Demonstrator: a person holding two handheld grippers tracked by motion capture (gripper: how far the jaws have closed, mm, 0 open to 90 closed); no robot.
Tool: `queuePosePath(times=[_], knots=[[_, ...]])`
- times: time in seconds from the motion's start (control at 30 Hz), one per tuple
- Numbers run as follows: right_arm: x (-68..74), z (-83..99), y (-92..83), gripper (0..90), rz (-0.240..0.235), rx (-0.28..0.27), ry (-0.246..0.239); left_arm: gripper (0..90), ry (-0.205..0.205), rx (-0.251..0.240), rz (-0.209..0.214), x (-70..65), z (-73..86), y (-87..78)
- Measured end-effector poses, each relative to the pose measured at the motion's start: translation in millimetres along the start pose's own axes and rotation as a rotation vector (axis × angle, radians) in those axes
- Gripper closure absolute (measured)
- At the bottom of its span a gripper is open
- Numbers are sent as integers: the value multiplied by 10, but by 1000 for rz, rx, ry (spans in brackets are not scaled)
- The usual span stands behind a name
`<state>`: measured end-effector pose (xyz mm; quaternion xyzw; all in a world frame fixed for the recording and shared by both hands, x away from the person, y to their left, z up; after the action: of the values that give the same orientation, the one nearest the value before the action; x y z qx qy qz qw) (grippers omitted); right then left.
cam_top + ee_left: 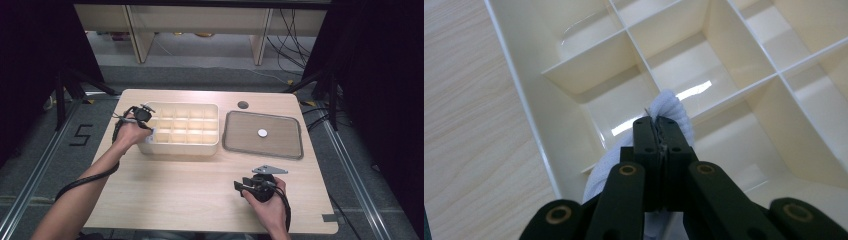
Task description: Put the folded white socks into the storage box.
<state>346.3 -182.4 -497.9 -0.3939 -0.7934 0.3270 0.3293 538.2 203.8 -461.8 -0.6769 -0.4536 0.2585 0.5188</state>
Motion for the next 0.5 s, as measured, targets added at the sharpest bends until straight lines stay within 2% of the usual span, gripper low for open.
queuePosePath(times=[0.2,0.23,0.3,0.33,0.37,0.4,0.47,0.5], knots=[[-6,-1,13,584,7,-5,1,881,-6,-5,4,-4,12,5],[-1,-1,7,584,-12,-5,1,881,-2,-6,7,5,15,5],[-6,-3,11,584,8,-6,1,879,-16,-13,19,14,21,4],[2,-3,2,585,-6,-7,4,877,-7,-11,19,28,27,-2],[9,-2,-4,584,-4,-5,14,875,-16,-24,24,23,31,2],[-3,-5,-20,583,16,-4,-4,870,-14,-33,21,22,39,0],[-8,-8,-18,582,9,-8,-6,854,-1,-48,24,32,54,-14],[-5,-8,-19,580,8,-7,0,835,-14,-64,34,39,59,-23]])
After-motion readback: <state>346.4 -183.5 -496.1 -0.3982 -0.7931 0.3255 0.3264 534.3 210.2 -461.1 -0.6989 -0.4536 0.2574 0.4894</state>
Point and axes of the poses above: each handheld gripper's, and its own axes: y roughly forward along the jaws, z roughly out of its underside, x roughly to its left, the point moved 2 cm from there along y, roughly forward along the jaws, and after that the axes turned 10 degrees about x, right-handed, at the moved point
